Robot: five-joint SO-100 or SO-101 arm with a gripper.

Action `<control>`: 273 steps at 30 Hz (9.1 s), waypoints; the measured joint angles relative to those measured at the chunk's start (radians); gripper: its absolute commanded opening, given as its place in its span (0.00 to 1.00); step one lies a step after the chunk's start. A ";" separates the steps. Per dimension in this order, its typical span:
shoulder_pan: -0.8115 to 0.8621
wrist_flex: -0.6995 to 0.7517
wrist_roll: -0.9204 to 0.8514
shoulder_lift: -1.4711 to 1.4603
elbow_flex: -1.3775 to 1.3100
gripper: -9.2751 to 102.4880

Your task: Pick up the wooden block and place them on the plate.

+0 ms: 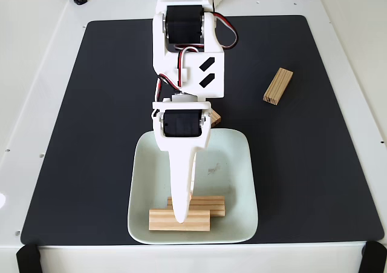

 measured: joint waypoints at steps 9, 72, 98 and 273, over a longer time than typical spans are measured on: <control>-0.032 0.051 0.003 0.325 0.288 0.08; -0.545 0.472 -0.612 0.798 1.121 0.08; -0.534 0.482 -0.575 0.841 1.172 0.46; -0.003 -0.163 -0.077 0.403 0.561 0.08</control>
